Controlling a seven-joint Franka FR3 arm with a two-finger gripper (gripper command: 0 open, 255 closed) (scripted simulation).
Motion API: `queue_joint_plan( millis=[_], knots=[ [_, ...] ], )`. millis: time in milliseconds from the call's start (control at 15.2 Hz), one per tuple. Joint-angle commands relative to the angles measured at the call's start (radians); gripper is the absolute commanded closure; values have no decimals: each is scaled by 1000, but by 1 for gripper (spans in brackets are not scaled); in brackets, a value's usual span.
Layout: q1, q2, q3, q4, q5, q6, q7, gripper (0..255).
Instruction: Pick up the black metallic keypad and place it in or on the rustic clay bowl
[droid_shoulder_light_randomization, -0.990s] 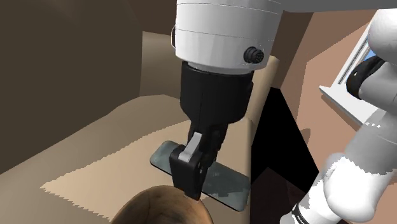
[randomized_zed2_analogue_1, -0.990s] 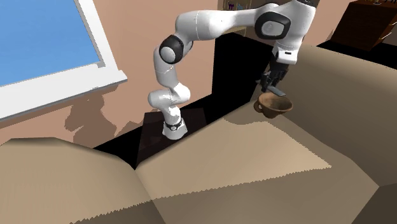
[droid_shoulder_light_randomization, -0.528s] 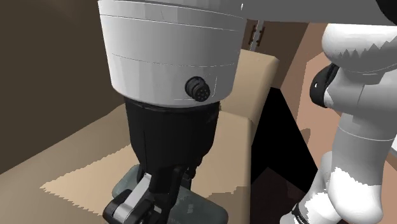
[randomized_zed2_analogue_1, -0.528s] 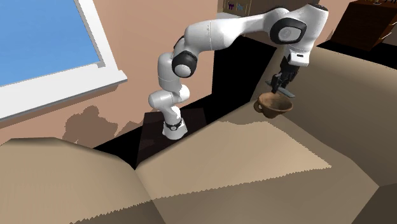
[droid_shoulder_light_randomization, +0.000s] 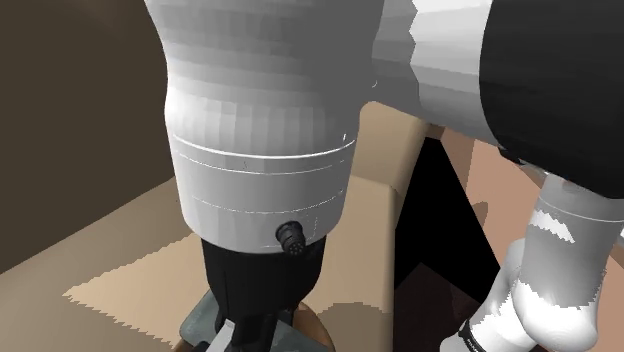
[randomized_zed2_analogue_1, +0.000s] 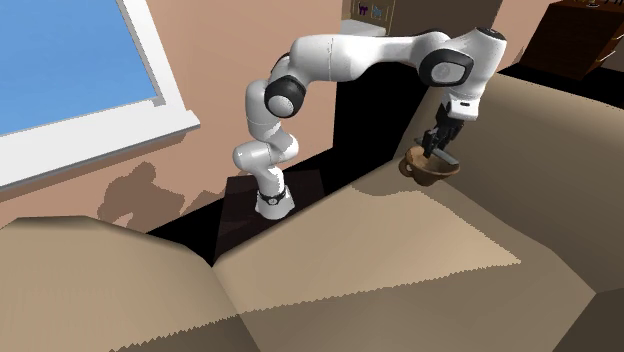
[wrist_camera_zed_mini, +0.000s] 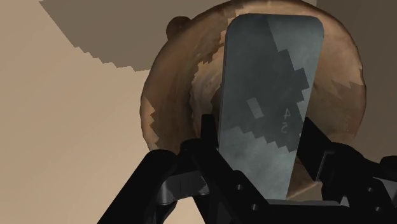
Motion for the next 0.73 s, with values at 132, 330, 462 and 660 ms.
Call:
queue_joint_plan(
  millis=[132,330,462,660],
  knots=[
    [-20,-21,1,-64,17,52,-11,255],
    [-20,-21,1,-64,17,52,-11,255],
    [-20,-21,1,-64,17,52,-11,255],
    [-20,-21,1,-64,17,52,-11,0]
  ],
)
